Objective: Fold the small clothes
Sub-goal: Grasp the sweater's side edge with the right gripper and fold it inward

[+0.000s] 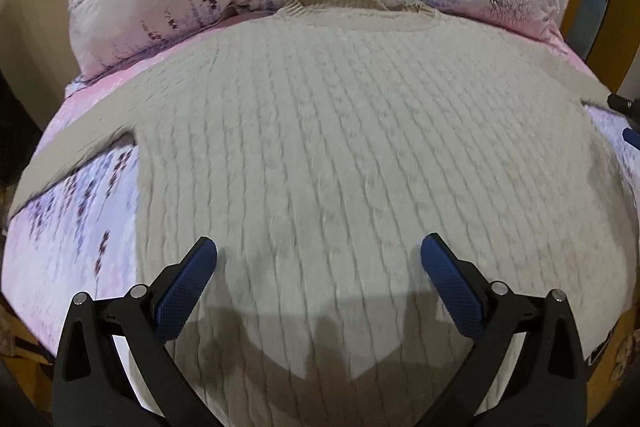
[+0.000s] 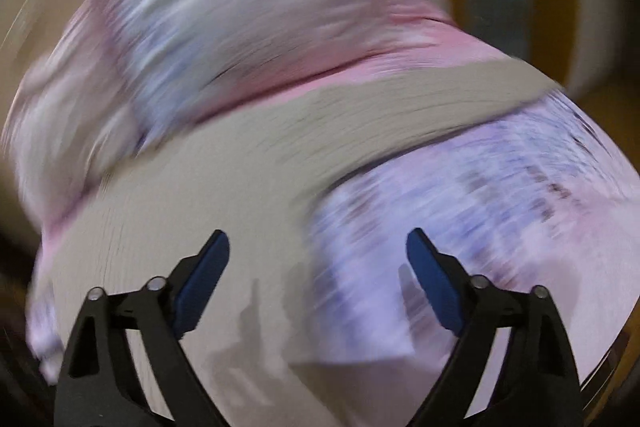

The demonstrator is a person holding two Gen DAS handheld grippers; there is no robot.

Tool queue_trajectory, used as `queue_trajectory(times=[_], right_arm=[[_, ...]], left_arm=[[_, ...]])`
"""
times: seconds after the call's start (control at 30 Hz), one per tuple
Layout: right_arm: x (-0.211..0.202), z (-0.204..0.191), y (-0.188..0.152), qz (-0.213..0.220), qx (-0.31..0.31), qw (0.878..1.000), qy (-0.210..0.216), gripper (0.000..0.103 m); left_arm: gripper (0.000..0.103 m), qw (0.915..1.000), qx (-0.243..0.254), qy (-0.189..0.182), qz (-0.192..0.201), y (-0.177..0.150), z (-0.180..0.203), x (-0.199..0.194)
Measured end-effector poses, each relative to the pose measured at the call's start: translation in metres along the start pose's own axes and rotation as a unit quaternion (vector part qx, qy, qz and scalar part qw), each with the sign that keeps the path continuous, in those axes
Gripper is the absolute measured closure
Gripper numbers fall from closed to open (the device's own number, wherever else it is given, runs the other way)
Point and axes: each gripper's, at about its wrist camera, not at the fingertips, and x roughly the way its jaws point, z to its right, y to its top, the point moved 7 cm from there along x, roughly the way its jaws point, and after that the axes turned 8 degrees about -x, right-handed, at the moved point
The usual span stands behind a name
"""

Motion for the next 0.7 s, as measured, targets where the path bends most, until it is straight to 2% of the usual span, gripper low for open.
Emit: queue_trajectory(times=[0.1,0.2,0.27,0.4,0.57,0.63,0.7], right_arm=[[0.016,0.064,0.032,-0.002,0.08,0.996,-0.024,0.034],[0.028,0.116,0.051,-0.001,0.151,0.987,-0.047,0.039],[0.037,0.147,0.061,0.003,0.197,0.979,-0.054,0.042],[0.052,0.189,0.071,0.008,0.246,0.967,-0.067,0.052],[0.061,0.217,0.083,0.024,0.265,0.96,-0.092,0.071],[0.061,0.225,0.083,0.024,0.267,0.957,-0.107,0.086],[0.063,0.229,0.086,0.021,0.264,0.957,-0.117,0.093]], left_arm=[[0.001,0.9993,-0.01,-0.036,0.007,0.014,0.002,0.004],[0.001,0.9933,-0.045,-0.102,0.03,0.032,0.001,0.004],[0.001,0.9889,-0.067,-0.125,0.045,0.041,-0.002,0.004],[0.001,0.9883,-0.078,-0.11,0.07,0.056,-0.01,0.005],[0.001,0.9875,-0.08,-0.117,0.069,0.065,-0.014,0.013],[0.001,0.9865,-0.081,-0.124,0.07,0.066,-0.016,0.015],[0.001,0.9852,-0.084,-0.129,0.077,0.064,-0.018,0.013]])
